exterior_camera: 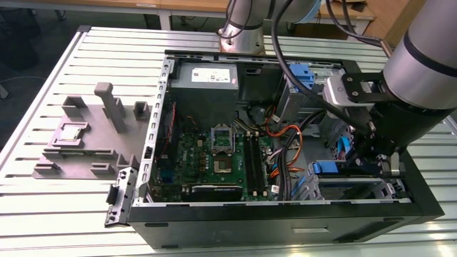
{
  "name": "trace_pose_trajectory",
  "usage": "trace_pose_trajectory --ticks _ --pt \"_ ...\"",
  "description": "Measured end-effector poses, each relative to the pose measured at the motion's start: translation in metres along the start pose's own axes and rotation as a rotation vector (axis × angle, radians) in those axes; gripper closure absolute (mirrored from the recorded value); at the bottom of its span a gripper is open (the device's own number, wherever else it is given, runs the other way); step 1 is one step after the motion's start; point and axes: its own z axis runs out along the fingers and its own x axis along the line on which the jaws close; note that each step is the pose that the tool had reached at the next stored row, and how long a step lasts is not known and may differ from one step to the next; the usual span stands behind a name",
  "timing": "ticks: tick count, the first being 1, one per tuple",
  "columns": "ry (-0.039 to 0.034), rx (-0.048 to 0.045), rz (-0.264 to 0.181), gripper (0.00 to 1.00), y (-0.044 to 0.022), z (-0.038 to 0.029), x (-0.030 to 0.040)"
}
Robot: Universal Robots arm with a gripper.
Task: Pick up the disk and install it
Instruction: 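Insert the second disk wire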
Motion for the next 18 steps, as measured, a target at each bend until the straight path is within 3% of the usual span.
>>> trace_pose_trajectory --ticks 13,14,18 --pt "-0.0044 -0.0004 0.001 0.83 0.0002 0.0019 0.0001" --pt "-0.0041 -0.0003 0.000 0.76 0.0002 0.0018 0.0002" --pt "-0.0045 -0.0008 0.001 0.76 -0.0003 -0.0025 -0.0001"
